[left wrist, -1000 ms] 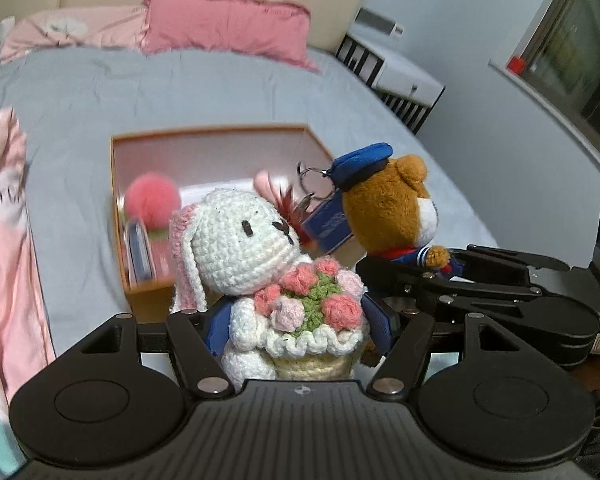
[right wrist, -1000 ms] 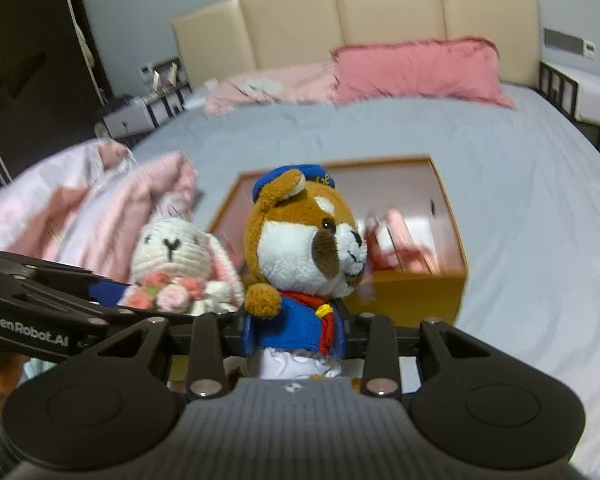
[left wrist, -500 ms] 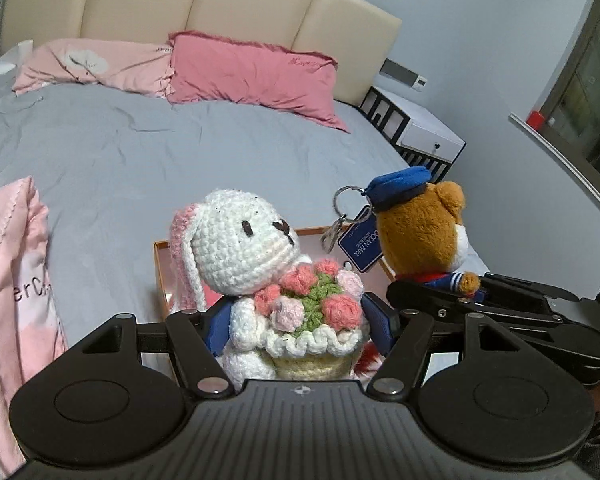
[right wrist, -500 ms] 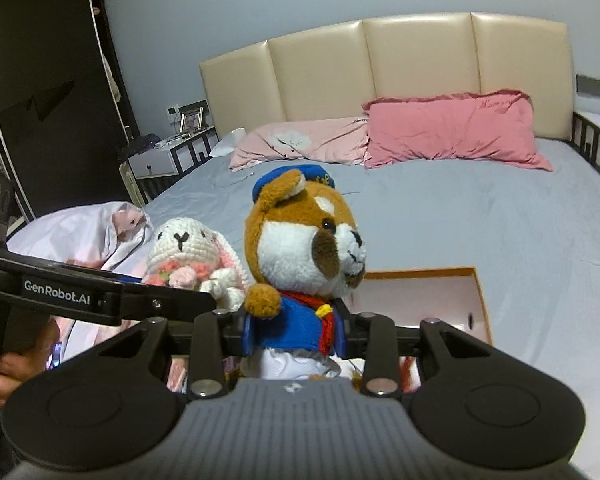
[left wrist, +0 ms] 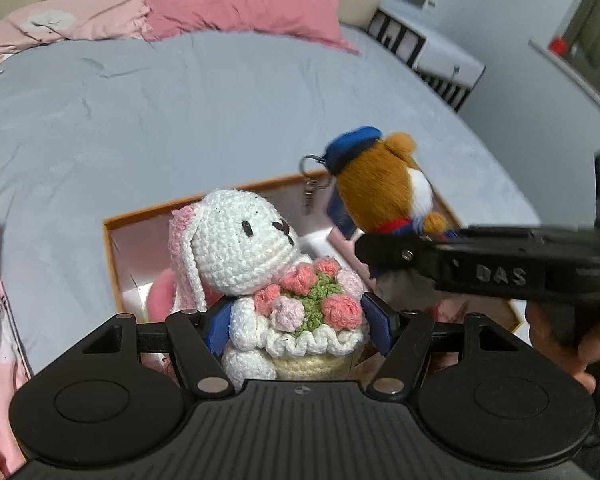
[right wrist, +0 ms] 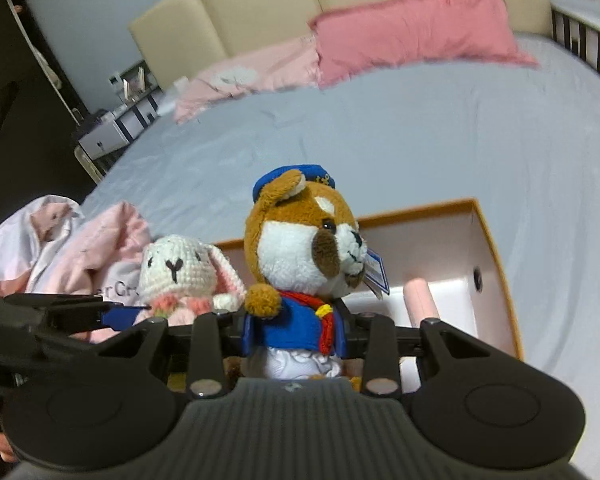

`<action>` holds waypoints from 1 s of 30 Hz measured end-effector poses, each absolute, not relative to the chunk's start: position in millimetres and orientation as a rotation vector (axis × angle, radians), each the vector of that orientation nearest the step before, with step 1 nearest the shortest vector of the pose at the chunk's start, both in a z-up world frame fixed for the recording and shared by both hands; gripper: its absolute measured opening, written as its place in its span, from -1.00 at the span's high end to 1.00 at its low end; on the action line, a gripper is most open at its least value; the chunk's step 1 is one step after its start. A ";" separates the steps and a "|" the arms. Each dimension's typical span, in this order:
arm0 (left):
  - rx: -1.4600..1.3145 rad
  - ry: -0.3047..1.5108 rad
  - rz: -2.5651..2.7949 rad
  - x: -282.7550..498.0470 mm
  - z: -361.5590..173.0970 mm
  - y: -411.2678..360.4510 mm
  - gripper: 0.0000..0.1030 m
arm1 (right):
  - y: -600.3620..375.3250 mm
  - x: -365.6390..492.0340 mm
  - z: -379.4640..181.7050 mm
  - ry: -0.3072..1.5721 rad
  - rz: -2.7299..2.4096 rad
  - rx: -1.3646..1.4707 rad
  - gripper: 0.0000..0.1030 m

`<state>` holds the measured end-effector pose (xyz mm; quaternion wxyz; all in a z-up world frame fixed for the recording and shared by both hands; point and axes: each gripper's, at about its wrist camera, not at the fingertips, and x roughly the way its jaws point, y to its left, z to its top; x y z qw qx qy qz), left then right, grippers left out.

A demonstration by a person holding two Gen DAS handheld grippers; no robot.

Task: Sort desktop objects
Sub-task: 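Lift and carry the bunny and bear plush over the orange box with both tools, then lower the bunny and bear plush into the box and open both tools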

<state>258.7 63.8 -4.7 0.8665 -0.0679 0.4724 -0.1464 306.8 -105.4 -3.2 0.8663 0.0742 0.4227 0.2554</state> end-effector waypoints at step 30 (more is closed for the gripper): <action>-0.196 1.042 -0.383 264.0 -39.1 80.1 -0.61 | -67.5 330.5 -44.7 1.059 0.455 -0.005 0.25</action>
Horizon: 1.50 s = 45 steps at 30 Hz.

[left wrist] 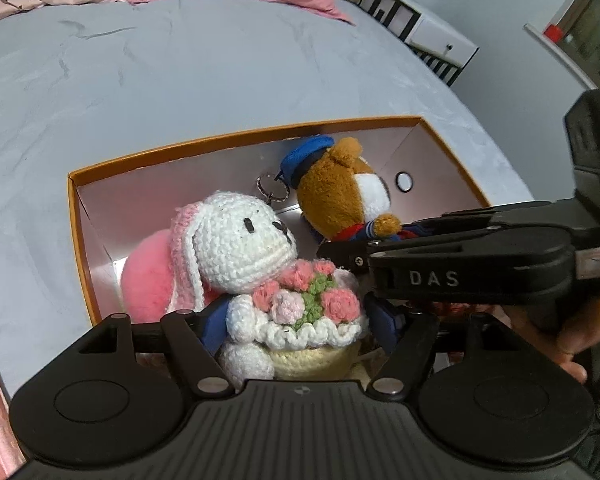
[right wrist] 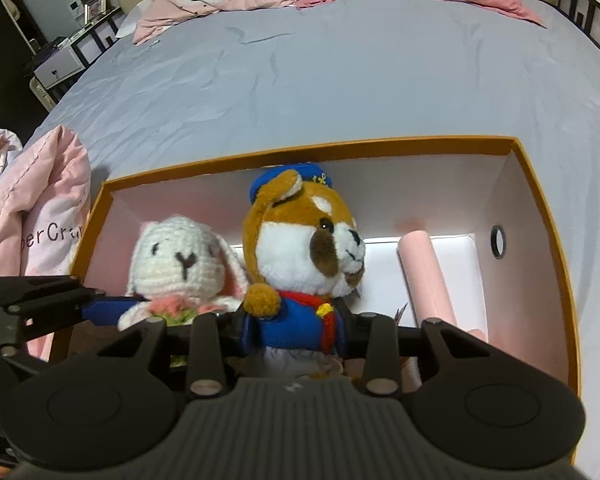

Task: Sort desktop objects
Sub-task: 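Lower the bunny and bear plush into the box and open both tools, then withdraw both tools up from the orange box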

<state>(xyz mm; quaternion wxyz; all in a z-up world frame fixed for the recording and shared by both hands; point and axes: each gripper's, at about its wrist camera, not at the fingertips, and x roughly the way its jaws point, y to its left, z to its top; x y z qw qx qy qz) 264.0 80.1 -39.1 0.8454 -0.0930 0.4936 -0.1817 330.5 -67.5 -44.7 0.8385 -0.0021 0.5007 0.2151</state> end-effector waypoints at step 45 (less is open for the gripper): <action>-0.257 0.970 -0.273 244.8 -31.2 98.0 -0.37 | -71.2 337.6 -44.2 1.127 0.414 -0.114 0.07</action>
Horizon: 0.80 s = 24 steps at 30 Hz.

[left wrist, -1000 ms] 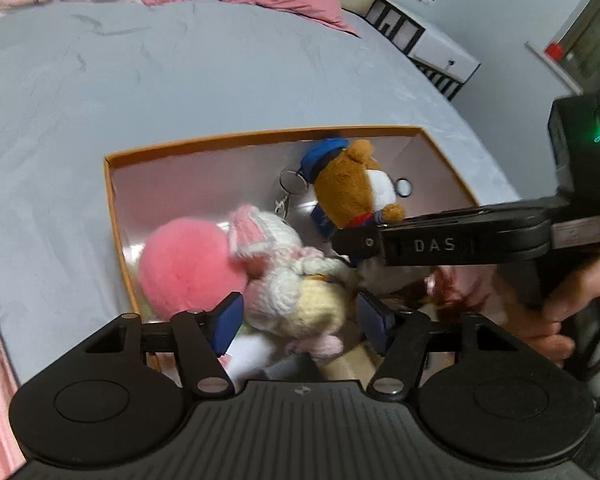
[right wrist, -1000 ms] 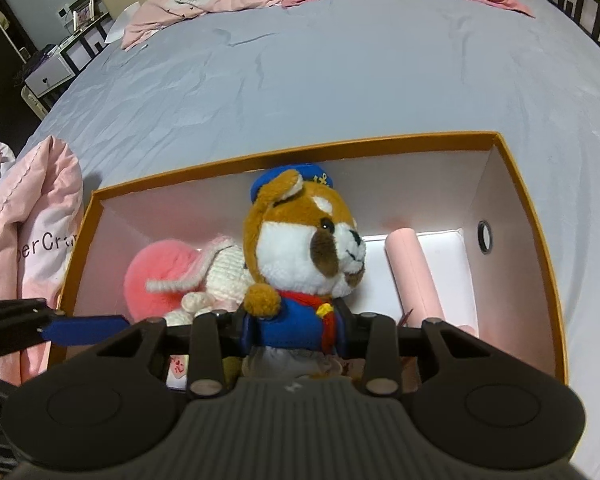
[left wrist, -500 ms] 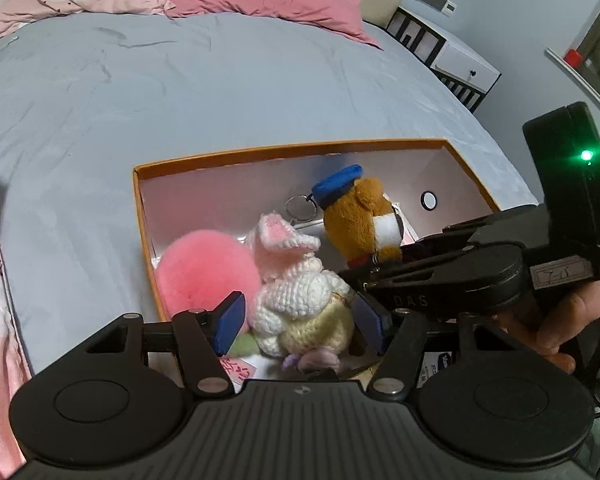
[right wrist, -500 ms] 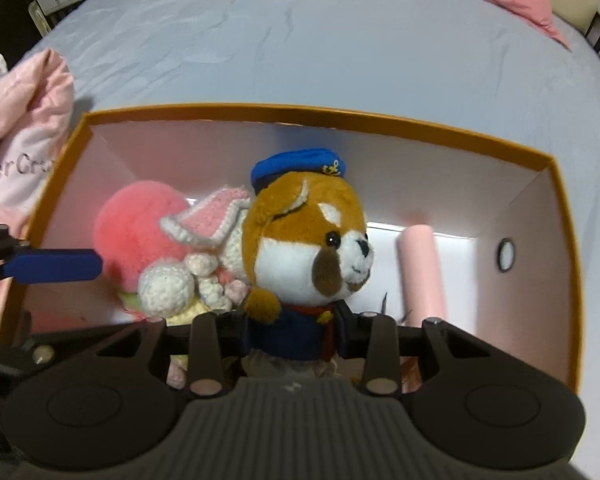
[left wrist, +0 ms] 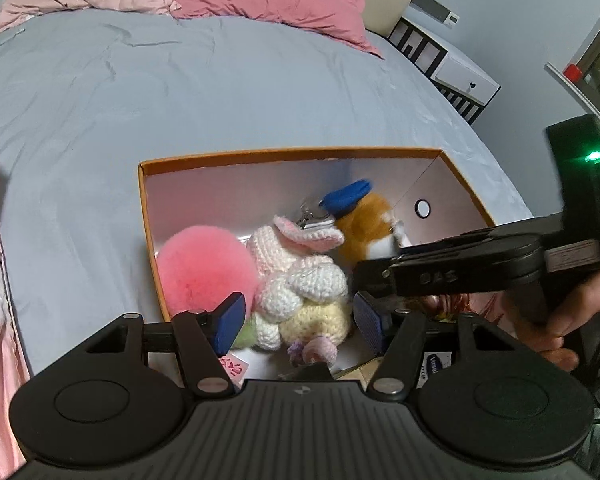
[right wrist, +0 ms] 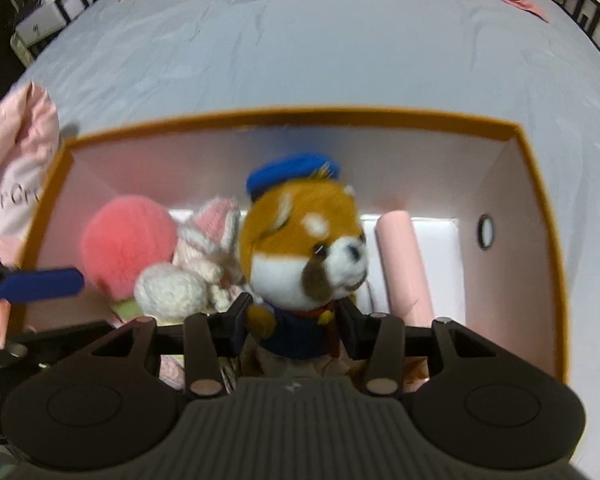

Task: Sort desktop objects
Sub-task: 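Withdraw both tools up from the orange box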

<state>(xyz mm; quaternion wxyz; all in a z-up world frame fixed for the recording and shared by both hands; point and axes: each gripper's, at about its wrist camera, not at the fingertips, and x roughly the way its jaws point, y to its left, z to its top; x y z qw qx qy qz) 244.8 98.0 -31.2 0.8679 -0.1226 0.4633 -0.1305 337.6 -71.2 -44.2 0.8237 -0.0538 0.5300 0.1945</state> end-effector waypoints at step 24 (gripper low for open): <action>-0.163 0.710 -0.176 168.3 39.1 50.6 -0.37 | -136.9 214.9 50.9 0.632 0.516 0.031 0.08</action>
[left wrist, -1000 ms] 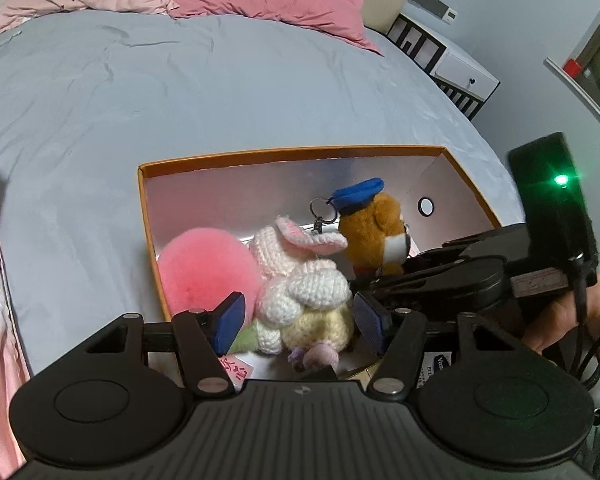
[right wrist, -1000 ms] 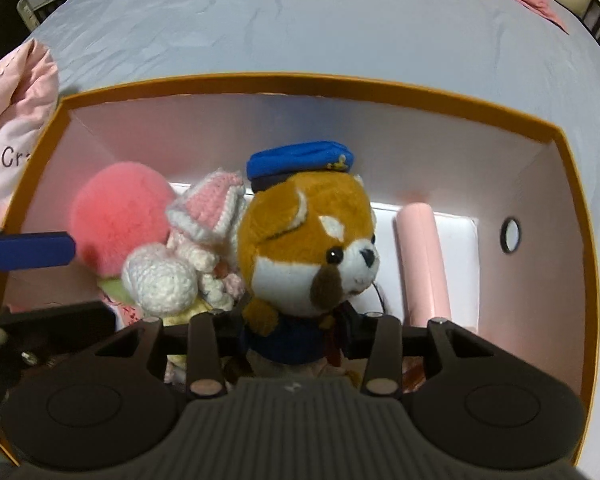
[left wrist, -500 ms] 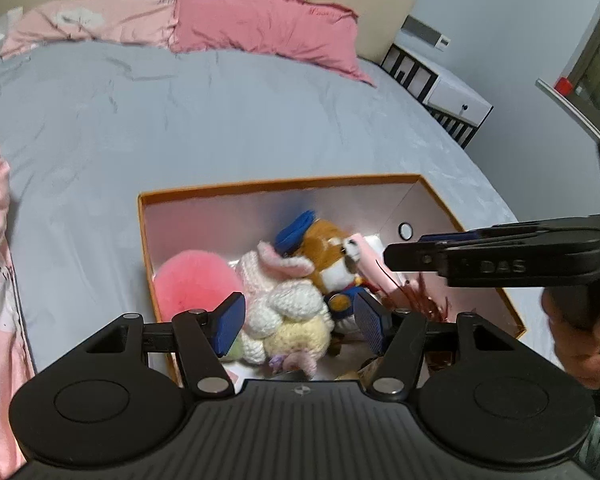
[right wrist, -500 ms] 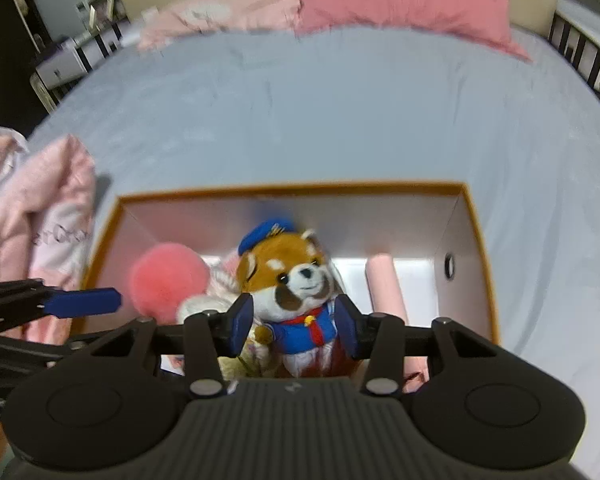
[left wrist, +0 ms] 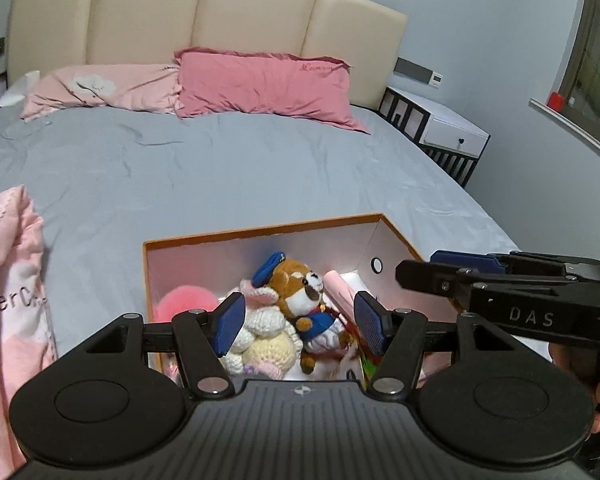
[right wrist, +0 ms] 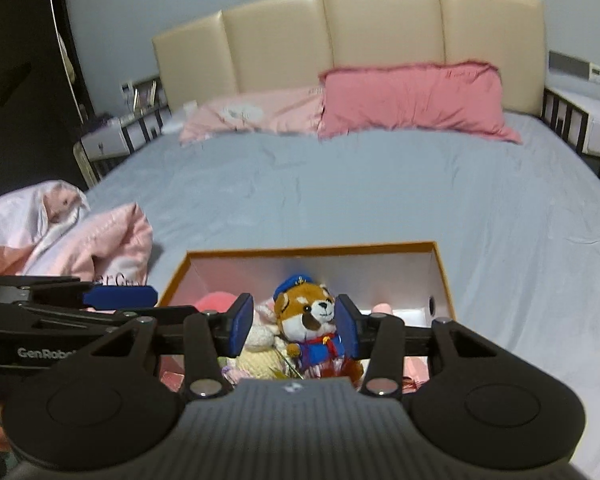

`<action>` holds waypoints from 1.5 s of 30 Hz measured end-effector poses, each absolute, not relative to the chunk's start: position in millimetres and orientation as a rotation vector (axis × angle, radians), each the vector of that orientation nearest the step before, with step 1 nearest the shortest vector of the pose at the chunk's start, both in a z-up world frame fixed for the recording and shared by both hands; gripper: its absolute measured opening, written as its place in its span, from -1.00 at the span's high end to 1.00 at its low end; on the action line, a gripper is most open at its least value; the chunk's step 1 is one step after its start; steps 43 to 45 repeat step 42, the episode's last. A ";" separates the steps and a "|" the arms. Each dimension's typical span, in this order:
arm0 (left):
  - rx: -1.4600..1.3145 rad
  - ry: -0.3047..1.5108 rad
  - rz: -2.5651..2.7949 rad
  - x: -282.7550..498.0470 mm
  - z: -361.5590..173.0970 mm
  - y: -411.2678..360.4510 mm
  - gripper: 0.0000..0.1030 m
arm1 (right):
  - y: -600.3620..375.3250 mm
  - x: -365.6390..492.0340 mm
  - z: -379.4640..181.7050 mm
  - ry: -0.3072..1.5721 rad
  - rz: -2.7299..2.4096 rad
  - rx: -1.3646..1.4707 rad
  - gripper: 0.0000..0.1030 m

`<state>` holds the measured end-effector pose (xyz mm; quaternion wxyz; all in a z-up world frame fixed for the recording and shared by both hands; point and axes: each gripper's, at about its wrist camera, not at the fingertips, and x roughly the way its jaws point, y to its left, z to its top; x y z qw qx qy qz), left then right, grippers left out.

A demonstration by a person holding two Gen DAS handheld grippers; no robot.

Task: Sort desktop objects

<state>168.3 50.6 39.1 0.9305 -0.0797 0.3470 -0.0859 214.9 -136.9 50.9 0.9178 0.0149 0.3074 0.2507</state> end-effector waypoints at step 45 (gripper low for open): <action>-0.009 0.723 0.013 167.0 -34.3 33.8 -0.71 | -131.5 187.8 -42.3 0.611 0.494 -0.116 -0.43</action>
